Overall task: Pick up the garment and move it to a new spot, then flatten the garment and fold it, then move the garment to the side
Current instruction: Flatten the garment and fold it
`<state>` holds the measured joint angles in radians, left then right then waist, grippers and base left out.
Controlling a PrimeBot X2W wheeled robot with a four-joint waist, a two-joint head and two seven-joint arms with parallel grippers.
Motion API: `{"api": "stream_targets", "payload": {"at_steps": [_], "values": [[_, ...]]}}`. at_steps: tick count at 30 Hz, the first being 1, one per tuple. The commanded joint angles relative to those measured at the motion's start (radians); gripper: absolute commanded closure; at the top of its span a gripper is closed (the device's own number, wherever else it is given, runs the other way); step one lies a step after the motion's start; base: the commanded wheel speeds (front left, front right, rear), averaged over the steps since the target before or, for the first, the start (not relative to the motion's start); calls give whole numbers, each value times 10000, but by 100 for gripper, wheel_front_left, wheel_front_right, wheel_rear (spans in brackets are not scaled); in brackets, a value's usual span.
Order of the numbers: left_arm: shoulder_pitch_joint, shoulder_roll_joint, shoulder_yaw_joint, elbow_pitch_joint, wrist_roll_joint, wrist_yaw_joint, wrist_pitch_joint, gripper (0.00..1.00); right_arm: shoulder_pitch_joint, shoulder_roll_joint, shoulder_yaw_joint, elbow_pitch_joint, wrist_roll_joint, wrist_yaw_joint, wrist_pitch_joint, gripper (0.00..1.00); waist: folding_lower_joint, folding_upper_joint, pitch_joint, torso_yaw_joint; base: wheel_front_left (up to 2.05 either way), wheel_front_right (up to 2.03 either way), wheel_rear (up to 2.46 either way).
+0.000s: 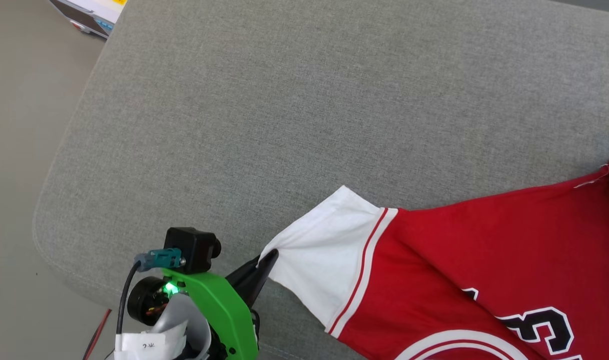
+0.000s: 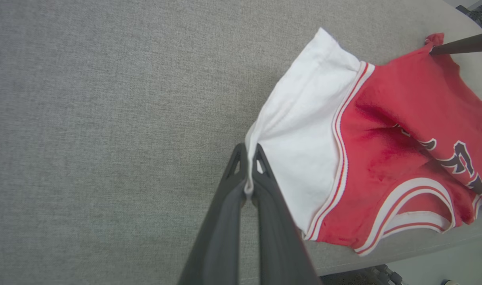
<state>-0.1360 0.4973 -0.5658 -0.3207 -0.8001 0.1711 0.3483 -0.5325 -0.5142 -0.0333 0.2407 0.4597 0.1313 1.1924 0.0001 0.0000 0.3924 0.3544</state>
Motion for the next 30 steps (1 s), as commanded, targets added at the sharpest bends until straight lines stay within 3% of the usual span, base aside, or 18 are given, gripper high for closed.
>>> {"api": "stream_targets", "payload": {"at_steps": [1,9,15,30], "values": [[-189,-33,35,37,27,-36,-65,100,442,226,176,343,85,-6,-71,100,-1,0,-79,-32,0,0,0],[-117,142,171,118,8,52,-69,100,229,259,306,459,366,-6,-1378,100,-1,0,-770,-382,0,0,0],[14,419,517,-46,-40,205,-196,100,109,63,729,303,1176,-6,-2945,100,-1,0,-2193,-1214,0,0,0],[-1252,819,1640,-721,217,457,-498,100,31,-744,1188,-1455,2044,-6,-4151,100,-1,0,-3410,-2512,0,0,0]]}}
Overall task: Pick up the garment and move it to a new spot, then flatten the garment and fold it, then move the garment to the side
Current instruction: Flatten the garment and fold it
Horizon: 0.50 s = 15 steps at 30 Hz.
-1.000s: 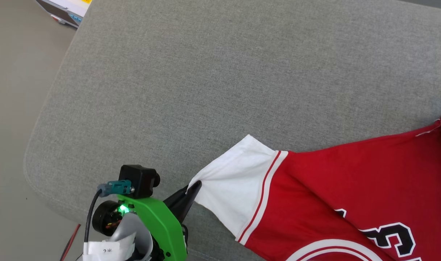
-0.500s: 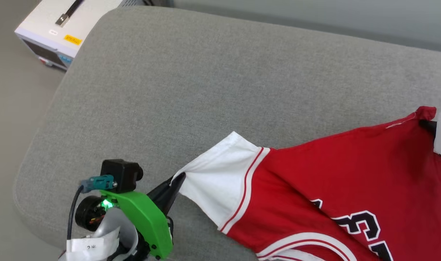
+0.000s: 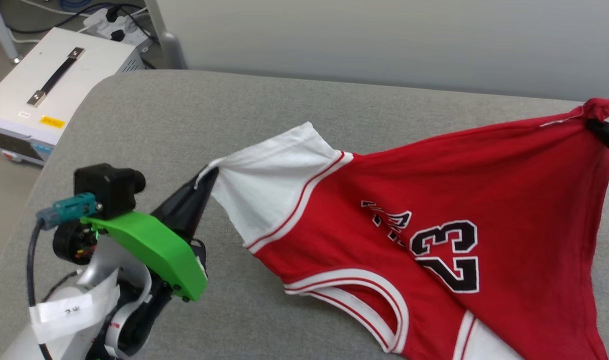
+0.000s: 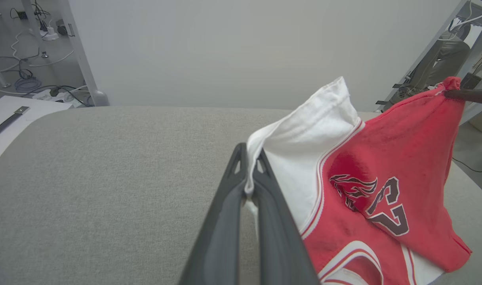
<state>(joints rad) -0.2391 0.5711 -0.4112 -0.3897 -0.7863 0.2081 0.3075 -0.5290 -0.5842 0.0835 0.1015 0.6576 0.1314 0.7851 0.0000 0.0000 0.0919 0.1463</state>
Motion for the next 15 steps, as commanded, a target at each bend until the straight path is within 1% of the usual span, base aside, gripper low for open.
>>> {"api": "stream_targets", "payload": {"at_steps": [1,5,15], "values": [[-334,104,193,-56,102,118,-119,100,-21,-71,24,-191,92,-7,-128,100,0,0,-444,-493,0,0,0],[-856,-24,750,-149,-90,173,-436,100,-102,-139,31,-798,153,-7,-392,100,0,0,-595,-765,0,0,0],[-2188,163,1576,-217,342,139,-1148,100,-288,-14,-129,-1901,-1,-7,-1339,100,0,0,-799,-1277,0,0,0]]}}
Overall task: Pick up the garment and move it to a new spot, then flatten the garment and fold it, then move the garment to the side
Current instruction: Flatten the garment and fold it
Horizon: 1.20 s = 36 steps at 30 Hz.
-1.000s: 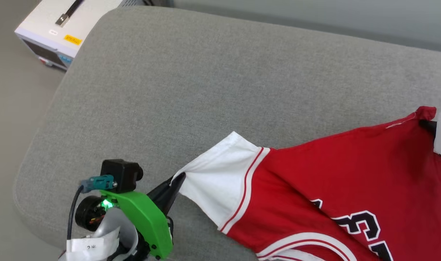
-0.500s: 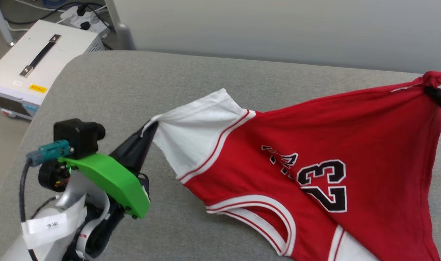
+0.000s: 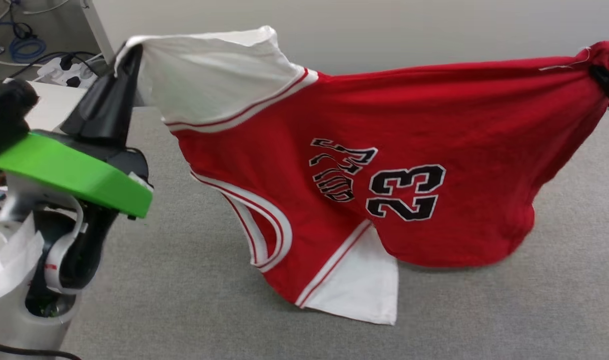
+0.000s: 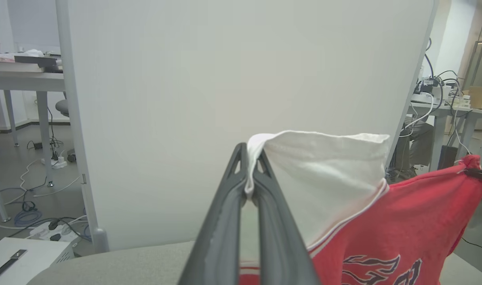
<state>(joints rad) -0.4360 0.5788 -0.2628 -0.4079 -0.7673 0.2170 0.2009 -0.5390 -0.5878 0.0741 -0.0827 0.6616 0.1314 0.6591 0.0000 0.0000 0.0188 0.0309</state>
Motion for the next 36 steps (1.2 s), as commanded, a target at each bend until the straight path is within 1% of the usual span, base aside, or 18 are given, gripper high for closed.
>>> {"api": "stream_targets", "payload": {"at_steps": [1,8,10,14,17,20,24,26,29,32,36], "values": [[-381,151,161,-67,262,59,-132,100,-205,33,-60,-160,-50,-7,-164,100,0,0,-58,-158,0,0,0],[-1549,545,481,-376,847,33,-265,100,-439,97,-395,-746,-165,-7,-708,100,0,0,286,-328,0,0,0],[-1947,714,514,-380,1021,-22,-195,100,-562,134,-523,-886,-207,-7,-852,100,0,0,480,-360,0,0,0],[-2813,1135,499,-290,1288,-271,119,100,-902,168,-746,-1116,-294,-7,-1101,100,0,0,1041,-408,0,0,0],[-3595,1524,478,-151,1356,-591,518,100,-1281,143,-889,-1246,-340,-7,-1213,100,0,0,1688,-426,0,0,0],[-4517,1994,470,162,1487,-1008,895,100,-1803,113,-1013,-1271,-412,-7,-1299,100,0,0,2436,-453,0,0,0],[-5969,2331,394,859,1456,-1646,1294,100,-2805,40,-1038,-955,-554,-7,-1388,100,0,0,3486,-469,0,0,0],[-6792,2400,325,1368,1491,-1958,1399,100,-3427,-18,-902,-640,-680,-7,-1491,100,0,0,3971,-477,0,0,0],[-8110,2376,120,2255,1684,-2427,1430,100,-4468,-121,-606,-35,-877,-7,-1693,100,0,0,4649,-464,0,0,0],[-9626,2175,-268,3408,2084,-2852,1340,100,-5729,-135,-281,838,-1157,-7,-2052,100,0,0,5278,-459,0,0,0],[-11648,1779,-887,5029,2760,-3194,986,100,-7377,-4,215,2187,-1620,-7,-2729,100,0,0,5926,-490,0,0,0]]}}
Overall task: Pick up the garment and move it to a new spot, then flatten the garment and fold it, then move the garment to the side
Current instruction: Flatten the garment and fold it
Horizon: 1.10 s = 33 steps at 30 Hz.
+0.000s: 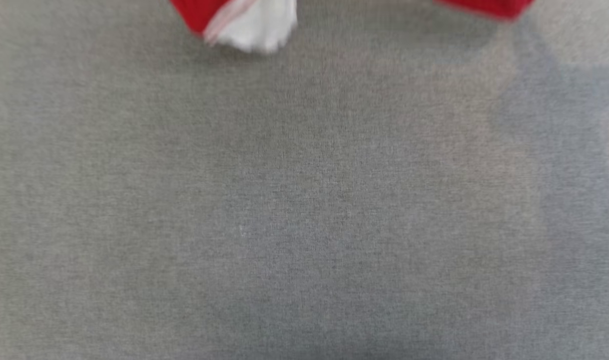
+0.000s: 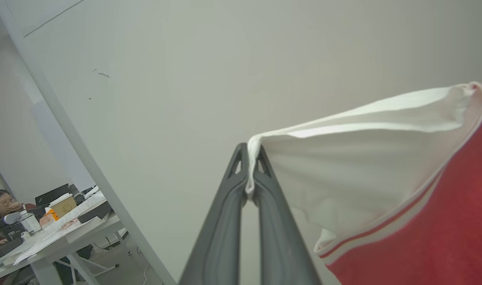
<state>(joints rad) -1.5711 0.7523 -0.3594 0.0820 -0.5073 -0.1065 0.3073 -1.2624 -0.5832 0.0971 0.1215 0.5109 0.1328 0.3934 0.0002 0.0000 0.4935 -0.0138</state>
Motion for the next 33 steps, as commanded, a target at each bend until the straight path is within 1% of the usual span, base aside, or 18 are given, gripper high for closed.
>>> {"api": "stream_targets", "payload": {"at_steps": [1,3,8,11,14,18,22,28,33], "values": [[-742,-47,-75,518,331,-16,-238,100,-481,-6,143,458,-210,-21,-238,100,-2,0,1287,-54,0,0,0],[-1845,-277,-413,1592,693,-117,-693,100,-1315,117,486,1228,-407,-21,-692,100,-2,0,1551,-83,0,0,0],[-3653,-826,-936,3730,1310,-190,-1946,100,-2733,503,924,2981,-864,-21,-1818,100,-2,0,1905,-101,0,0,0],[-4167,-1158,-1160,4805,1420,-207,-2584,100,-3333,707,1026,3861,-1149,-21,-2542,100,-2,0,2077,-43,0,0,0],[-4142,-1482,-1434,5669,1343,-223,-3304,100,-3629,987,1141,4660,-1334,-21,-3363,100,-2,0,2153,40,0,0,0],[-3383,-1892,-1811,6424,1025,-235,-4172,100,-3473,1239,1616,5388,-1337,-21,-4125,100,-2,0,2130,187,0,0,0],[-1986,-2396,-2109,6751,488,-238,-4978,100,-2804,1431,2256,5855,-1146,-21,-4848,100,-2,0,1830,346,0,0,0],[282,-2862,-2423,6616,-72,-240,-5490,100,-1376,1707,3191,6106,-459,-21,-5524,100,-2,0,1044,492,0,0,0],[2344,-3020,-2657,6211,-426,-240,-5619,100,77,1724,3950,5958,231,-21,-5796,100,-2,0,192,594,0,0,0]]}}
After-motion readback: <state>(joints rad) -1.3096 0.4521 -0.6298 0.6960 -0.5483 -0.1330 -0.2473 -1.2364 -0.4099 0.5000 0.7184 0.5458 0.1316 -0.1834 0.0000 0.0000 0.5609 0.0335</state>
